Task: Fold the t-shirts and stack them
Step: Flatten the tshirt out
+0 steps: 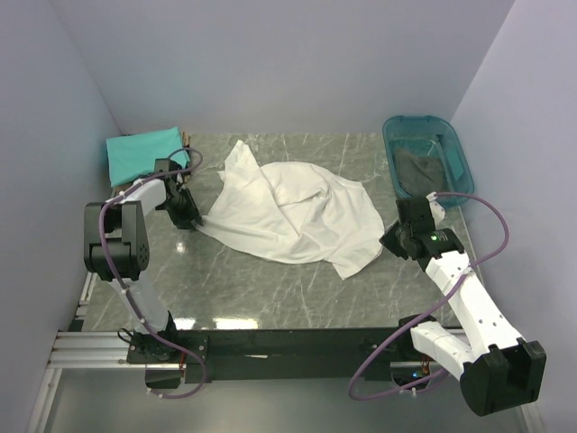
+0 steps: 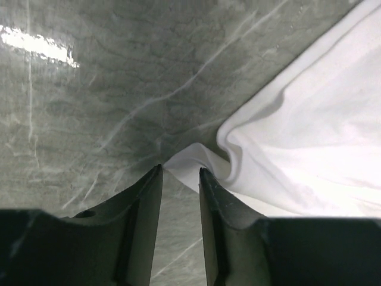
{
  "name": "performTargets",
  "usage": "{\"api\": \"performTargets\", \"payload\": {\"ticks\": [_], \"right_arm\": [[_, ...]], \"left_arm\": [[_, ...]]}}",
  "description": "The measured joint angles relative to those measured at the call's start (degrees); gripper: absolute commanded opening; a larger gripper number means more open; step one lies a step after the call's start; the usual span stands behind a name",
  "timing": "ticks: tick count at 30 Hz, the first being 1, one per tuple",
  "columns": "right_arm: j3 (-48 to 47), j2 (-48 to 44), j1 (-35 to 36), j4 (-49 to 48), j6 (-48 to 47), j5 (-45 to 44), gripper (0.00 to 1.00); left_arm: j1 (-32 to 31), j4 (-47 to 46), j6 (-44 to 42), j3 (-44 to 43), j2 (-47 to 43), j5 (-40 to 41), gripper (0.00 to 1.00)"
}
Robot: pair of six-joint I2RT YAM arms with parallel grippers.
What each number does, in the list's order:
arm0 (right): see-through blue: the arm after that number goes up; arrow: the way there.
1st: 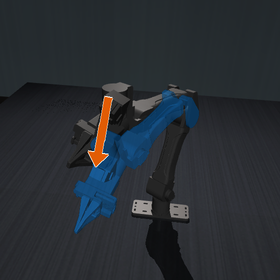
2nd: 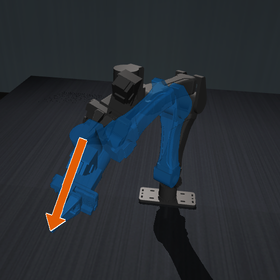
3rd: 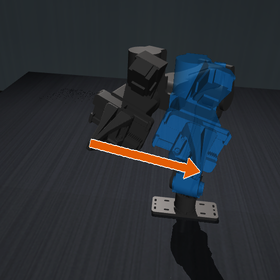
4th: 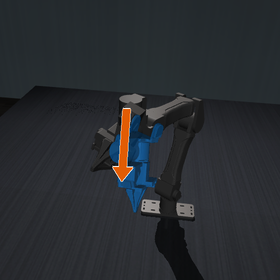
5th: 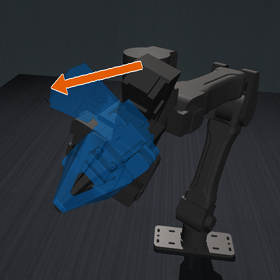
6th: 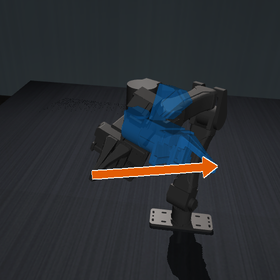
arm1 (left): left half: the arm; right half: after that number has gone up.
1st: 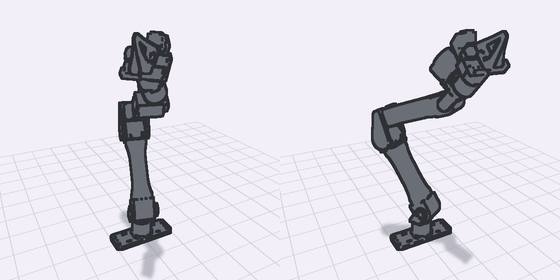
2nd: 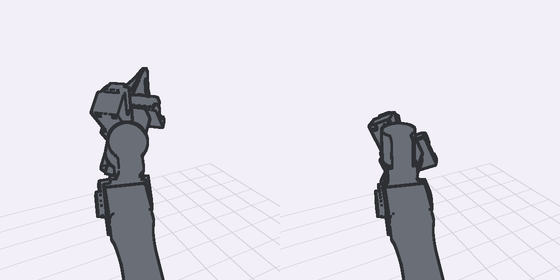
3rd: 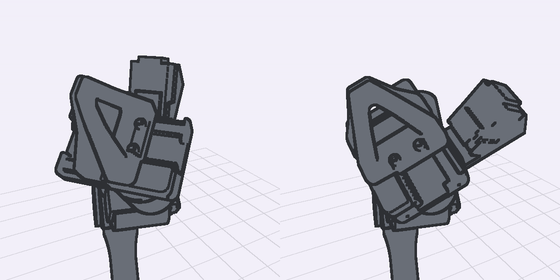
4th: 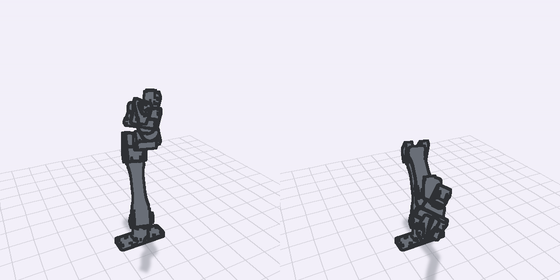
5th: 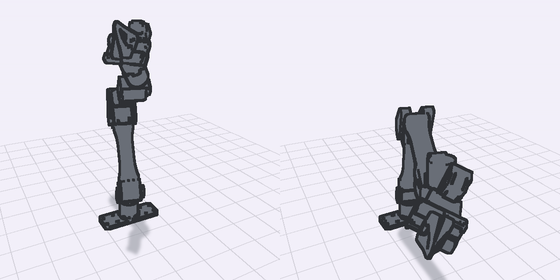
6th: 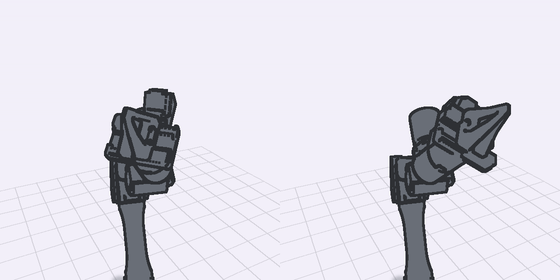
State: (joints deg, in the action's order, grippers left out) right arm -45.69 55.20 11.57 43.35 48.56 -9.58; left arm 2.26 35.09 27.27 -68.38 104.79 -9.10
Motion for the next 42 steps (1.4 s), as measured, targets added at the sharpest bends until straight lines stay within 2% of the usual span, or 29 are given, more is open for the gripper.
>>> {"api": "performTargets", "payload": {"ticks": [6, 8, 9, 13, 24, 31, 38, 42], "right_arm": [[0.0, 0.0, 0.0, 0.0, 0.0, 0.0, 0.00], [0.0, 0.0, 0.0, 0.0, 0.0, 0.0, 0.00], [0.0, 0.0, 0.0, 0.0, 0.0, 0.0, 0.00], [0.0, 0.0, 0.0, -0.1, 0.0, 0.0, 0.00], [0.0, 0.3, 0.0, -0.7, -1.2, 0.2, 0.00], [-3.7, 3.4, -0.2, -1.6, -4.2, 0.5, 0.00], [-17.7, 12.9, -2.7, -4.1, -8.0, 2.1, 0.00], [-34.0, 20.9, -3.8, -4.1, -10.6, 2.8, 0.00]], "left_arm": [[-0.1, -0.1, 0.0, -0.5, 1.4, 0.7, 0.38], [-0.3, 0.0, -0.1, -0.6, 1.6, 1.2, 0.29], [-0.4, -0.1, 0.0, -0.7, 1.6, 1.5, 0.18], [-0.7, -0.5, -0.2, -0.7, 1.9, 1.9, 0.01], [0.3, 0.1, 1.0, -0.6, 1.0, 0.2, 0.00], [4.8, 4.1, 3.4, -4.0, -6.3, -3.3, 0.01], [4.7, 6.6, 6.4, -17.5, -8.2, -8.0, 0.01], [4.8, 8.0, 9.2, -30.9, -5.9, -10.3, 0.01]]}}
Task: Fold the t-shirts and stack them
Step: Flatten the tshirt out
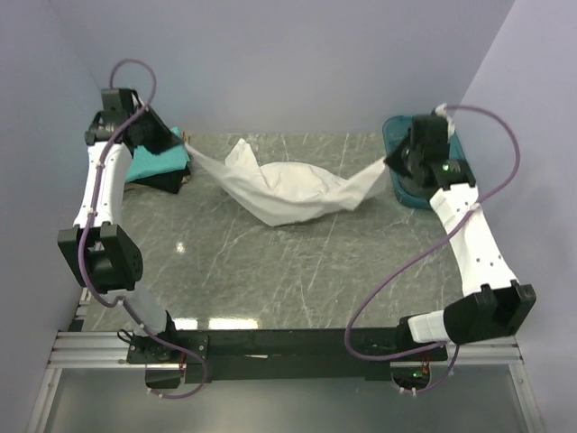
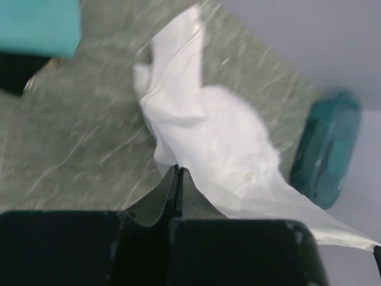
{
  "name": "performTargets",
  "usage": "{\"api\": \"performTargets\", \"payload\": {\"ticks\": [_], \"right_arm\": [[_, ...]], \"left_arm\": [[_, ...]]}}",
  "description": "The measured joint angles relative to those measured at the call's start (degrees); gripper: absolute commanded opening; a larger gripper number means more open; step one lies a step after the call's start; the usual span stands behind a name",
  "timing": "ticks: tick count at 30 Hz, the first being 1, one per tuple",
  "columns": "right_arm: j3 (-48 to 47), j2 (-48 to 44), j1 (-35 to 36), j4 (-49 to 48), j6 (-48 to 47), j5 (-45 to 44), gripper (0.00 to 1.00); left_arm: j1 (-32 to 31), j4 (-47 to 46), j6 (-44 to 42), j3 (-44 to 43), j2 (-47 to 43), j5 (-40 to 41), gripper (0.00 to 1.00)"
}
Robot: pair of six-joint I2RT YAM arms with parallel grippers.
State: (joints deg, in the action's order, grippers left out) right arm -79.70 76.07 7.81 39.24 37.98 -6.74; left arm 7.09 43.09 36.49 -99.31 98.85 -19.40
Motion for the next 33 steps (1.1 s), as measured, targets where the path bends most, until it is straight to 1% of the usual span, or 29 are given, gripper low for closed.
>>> {"api": "performTargets", "payload": {"ticks": [3, 4, 6, 8, 11, 15, 17, 20, 23, 27, 30, 33], "right_arm": [[-11.7, 3.6, -0.2, 0.0, -1.5, 0.5, 0.00], [-15.1, 4.1, -0.2, -0.4, -1.9, 0.7, 0.00], [-20.3, 4.1, -0.2, -0.6, -2.6, 1.5, 0.00], [-23.7, 2.5, -0.2, -2.2, -3.4, 2.5, 0.00], [-23.1, -2.8, -0.2, -6.2, -4.6, 3.9, 0.00], [-16.9, -14.5, -0.2, -12.1, -6.6, 4.6, 0.00], [-15.5, -19.7, -0.2, -14.0, -7.8, 4.7, 0.00], [-15.4, -26.0, -0.2, -16.4, -9.6, 4.9, 0.00], [-17.0, -30.5, -0.2, -17.3, -11.1, 4.8, 0.00], [-22.5, -31.1, -0.2, -17.6, -13.2, 4.8, 0.00], [-24.5, -30.0, -0.2, -17.7, -14.9, 4.6, 0.00], [-23.7, -27.9, -0.2, -18.2, -16.6, 4.0, 0.00]], "left_arm": [[0.1, -0.9, 3.8, -9.0, 0.5, -1.0, 0.00], [0.2, -1.6, 5.0, -10.8, 0.2, -1.4, 0.00], [0.2, -4.8, 7.8, -11.9, -1.9, -1.7, 0.00], [0.3, -7.7, 10.4, -10.4, -5.5, -1.7, 0.00], [0.3, -12.3, 13.5, -5.5, -14.3, -0.9, 0.00], [0.3, -16.4, 15.3, 1.0, -29.0, 2.4, 0.00], [0.3, -17.7, 15.3, 3.4, -36.0, 4.9, 0.00], [0.3, -18.0, 15.1, 5.5, -45.0, 9.2, 0.01], [0.3, -17.0, 14.2, 5.6, -52.2, 13.4, 0.01], [0.3, -14.5, 13.3, 5.1, -56.9, 17.6, 0.01], [0.3, -13.2, 12.9, 5.5, -57.1, 18.7, 0.01], [0.3, -11.8, 12.7, 7.6, -55.3, 17.7, 0.01]]}}
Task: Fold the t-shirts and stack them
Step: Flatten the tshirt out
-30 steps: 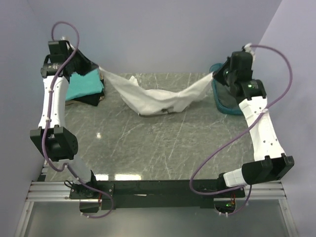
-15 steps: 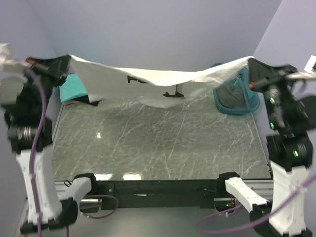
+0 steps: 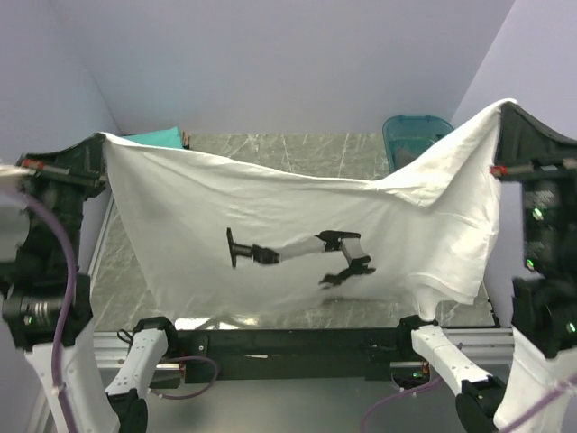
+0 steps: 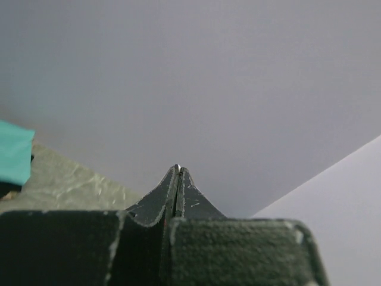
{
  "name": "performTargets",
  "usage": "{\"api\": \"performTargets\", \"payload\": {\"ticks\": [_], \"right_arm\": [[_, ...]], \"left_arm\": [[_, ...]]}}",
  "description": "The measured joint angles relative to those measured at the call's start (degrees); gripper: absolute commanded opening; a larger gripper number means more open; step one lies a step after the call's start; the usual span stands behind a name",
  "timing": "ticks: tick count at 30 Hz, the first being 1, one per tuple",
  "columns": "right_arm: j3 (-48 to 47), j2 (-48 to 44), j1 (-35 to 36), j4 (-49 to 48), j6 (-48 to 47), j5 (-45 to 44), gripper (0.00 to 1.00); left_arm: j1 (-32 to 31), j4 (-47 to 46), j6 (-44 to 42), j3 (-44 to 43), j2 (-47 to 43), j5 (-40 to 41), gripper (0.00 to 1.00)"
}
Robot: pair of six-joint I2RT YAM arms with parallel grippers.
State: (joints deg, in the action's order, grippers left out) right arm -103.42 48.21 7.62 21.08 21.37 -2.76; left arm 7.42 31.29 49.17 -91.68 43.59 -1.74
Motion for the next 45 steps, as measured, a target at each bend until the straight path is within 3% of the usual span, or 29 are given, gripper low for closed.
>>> {"api": "performTargets", "payload": {"ticks": [5, 13, 21, 28, 39, 45], "right_arm": [[5.7, 7.7, 0.0, -1.3, -1.9, -1.5, 0.00], [7.5, 28.7, 0.0, 0.9, -3.0, -2.1, 0.00], [-0.1, 34.5, 0.0, 5.3, -2.5, -0.9, 0.00], [-2.4, 26.5, 0.0, 5.0, -1.3, -0.5, 0.00], [-2.0, 8.2, 0.4, 0.1, -2.1, -2.6, 0.00], [-12.0, 7.3, 0.4, -3.3, -4.3, -3.7, 0.00]], "left_arm": [[0.0, 0.7, -1.0, 2.6, 8.5, -4.3, 0.01], [0.0, 1.3, -4.4, 6.6, 27.1, -9.8, 0.00], [0.0, 2.2, -6.7, 2.4, 29.8, -11.0, 0.00], [0.0, 2.1, -6.1, 1.2, 23.1, -7.6, 0.01], [0.0, -0.6, -6.5, -0.8, -1.2, 8.6, 0.01], [0.0, -3.1, -8.2, -1.8, -4.5, 15.8, 0.01]]}}
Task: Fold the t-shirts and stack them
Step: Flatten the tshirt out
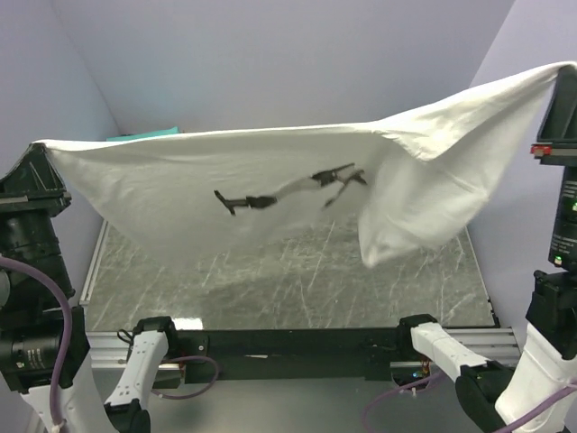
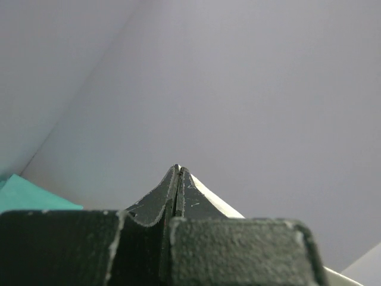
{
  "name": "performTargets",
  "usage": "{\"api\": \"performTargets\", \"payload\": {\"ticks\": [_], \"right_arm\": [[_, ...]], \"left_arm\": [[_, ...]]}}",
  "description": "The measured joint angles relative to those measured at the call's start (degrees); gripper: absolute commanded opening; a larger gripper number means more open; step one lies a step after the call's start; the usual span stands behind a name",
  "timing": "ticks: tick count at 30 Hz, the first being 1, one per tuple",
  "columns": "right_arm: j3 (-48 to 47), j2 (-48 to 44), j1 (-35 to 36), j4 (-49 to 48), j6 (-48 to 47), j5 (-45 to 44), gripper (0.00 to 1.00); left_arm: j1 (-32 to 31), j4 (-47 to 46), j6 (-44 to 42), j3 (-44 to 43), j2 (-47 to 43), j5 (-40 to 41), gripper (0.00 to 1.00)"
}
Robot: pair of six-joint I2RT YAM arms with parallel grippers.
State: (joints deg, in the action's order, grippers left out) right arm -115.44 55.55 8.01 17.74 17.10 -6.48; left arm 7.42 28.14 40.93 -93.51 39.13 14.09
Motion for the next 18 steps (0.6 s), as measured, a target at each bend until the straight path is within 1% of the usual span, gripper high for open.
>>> {"api": "performTargets", "payload": {"ticks": [2, 4, 8, 10, 12, 13, 15, 16, 17, 18], "right_arm": [[-2.7, 1.6, 0.0, -1.4, -0.8, -0.2, 0.00], [-2.9, 3.3, 0.1, -2.7, -1.5, -0.7, 0.00], [1.8, 8.3, 0.1, -5.7, -2.2, -2.5, 0.00], [3.8, 13.2, 0.3, -6.7, -2.7, -4.0, 0.00], [5.0, 19.6, 0.3, -7.3, -3.0, -5.8, 0.00], [4.9, 22.6, 0.4, -7.1, -3.0, -6.7, 0.00], [2.7, 32.2, 0.4, -6.2, -2.8, -8.8, 0.00], [0.2, 37.0, 0.4, -4.2, -2.8, -9.5, 0.02], [-3.9, 43.6, 0.4, -2.0, -2.6, -10.2, 0.12], [-8.4, 50.2, 0.3, -0.1, -2.2, -10.8, 0.44]], "left_arm": [[0.0, -0.6, -0.2, 0.0, 0.5, 0.7, 0.01], [0.0, -1.5, -0.2, 0.5, 1.7, 0.8, 0.01], [0.0, -4.6, 0.2, 5.0, 5.1, 0.6, 0.01], [0.0, -6.5, 0.2, 8.2, 8.0, -0.1, 0.01], [0.0, -9.1, 0.1, 13.1, 13.1, -1.3, 0.01], [0.0, -10.3, 0.0, 14.8, 15.7, -2.3, 0.03], [0.0, -11.6, -0.3, 17.6, 23.8, -5.0, 0.10], [0.0, -12.3, -0.6, 18.3, 28.7, -6.7, 0.29], [0.0, -12.4, -1.4, 18.4, 34.9, -8.1, 0.40], [0.0, -12.8, -1.7, 18.2, 40.3, -9.4, 0.48]]}}
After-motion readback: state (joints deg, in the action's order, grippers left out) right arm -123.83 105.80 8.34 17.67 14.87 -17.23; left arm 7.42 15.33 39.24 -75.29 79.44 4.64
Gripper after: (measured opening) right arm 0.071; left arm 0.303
